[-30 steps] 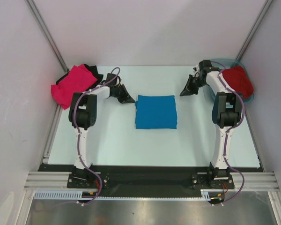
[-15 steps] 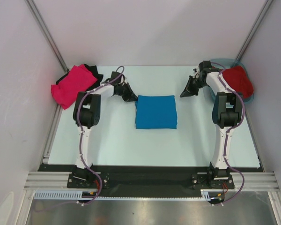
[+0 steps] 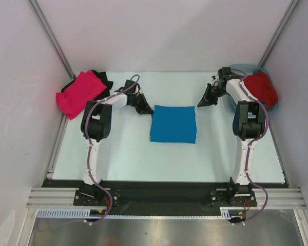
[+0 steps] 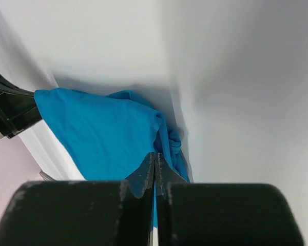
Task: Fold and stack the t-shirts
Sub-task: Fold the tshirt
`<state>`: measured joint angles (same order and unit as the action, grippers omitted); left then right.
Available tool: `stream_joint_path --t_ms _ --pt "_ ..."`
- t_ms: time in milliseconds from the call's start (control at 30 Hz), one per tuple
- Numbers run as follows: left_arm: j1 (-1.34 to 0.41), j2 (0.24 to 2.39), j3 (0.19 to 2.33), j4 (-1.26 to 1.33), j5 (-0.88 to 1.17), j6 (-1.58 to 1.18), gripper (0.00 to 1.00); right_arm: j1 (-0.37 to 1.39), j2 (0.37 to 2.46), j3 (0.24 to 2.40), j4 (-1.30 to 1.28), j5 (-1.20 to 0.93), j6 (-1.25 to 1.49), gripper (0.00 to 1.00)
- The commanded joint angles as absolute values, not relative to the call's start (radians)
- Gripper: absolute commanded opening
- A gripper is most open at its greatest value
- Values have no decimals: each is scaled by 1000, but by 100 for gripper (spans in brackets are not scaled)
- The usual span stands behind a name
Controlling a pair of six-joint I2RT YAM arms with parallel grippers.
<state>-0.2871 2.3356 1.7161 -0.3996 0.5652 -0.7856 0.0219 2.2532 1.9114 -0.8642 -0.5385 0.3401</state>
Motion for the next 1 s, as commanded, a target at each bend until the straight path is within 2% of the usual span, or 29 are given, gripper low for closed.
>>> stream_joint_path --t_ms 0,233,967 --pt "-239 2223 1662 -431 453 -770 0 20 2187 1899 -864 -552 324 0" --pt "-198 2149 1614 -439 414 -755 0 21 2183 1887 -853 -558 327 0" --pt "-296 2341 1727 -362 656 -841 0 18 2143 1847 -836 -540 333 0"
